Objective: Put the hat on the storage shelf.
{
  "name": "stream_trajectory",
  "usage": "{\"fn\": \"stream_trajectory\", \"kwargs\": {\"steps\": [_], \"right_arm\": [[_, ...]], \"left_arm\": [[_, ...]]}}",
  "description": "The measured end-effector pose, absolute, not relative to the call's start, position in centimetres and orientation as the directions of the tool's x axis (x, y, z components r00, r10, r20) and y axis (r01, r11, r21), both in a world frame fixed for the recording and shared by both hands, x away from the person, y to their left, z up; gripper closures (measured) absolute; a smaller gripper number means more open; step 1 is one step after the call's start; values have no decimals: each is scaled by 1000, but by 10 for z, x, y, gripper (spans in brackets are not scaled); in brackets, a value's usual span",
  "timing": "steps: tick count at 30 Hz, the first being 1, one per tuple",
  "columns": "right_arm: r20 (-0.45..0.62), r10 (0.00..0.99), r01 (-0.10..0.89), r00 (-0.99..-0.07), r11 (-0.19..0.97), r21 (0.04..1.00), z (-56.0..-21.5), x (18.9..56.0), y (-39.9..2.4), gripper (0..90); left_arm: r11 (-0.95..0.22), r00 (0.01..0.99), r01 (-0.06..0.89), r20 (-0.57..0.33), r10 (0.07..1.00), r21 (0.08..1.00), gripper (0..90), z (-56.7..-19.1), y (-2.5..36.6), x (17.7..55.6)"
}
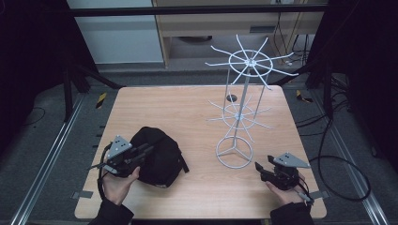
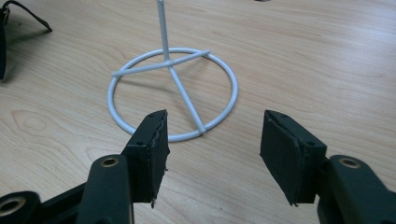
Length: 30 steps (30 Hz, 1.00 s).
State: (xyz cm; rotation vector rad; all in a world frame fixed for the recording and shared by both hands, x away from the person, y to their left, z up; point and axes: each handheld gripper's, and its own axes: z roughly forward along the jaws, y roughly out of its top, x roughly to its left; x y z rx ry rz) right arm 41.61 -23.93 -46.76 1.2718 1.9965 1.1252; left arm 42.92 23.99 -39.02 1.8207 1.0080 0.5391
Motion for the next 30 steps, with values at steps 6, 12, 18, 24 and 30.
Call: {"fn": "stream_trajectory", "kwargs": {"steps": [6, 12, 18, 24, 30], "right_arm": [[10, 905, 478, -425, 215, 852, -468, 416, -240, 419], [4, 905, 476, -425, 220, 851, -469, 417, -240, 418], [1, 907, 472, -421, 218, 855, -469, 417, -241, 415], [-2, 908, 464, -418, 216, 859, -469, 417, -240, 409], [-10, 908, 459, -418, 220, 861, -470, 418, -241, 403]], "left_arm": [[-197, 571, 382, -63, 819, 903, 743, -381, 241, 425], [-170, 586, 337, -65, 807, 926, 743, -366, 242, 418], [-136, 602, 284, -66, 796, 949, 743, -347, 245, 412], [-111, 610, 233, -57, 790, 966, 743, -328, 248, 408], [-78, 629, 166, -44, 777, 983, 743, -297, 246, 407]]}}
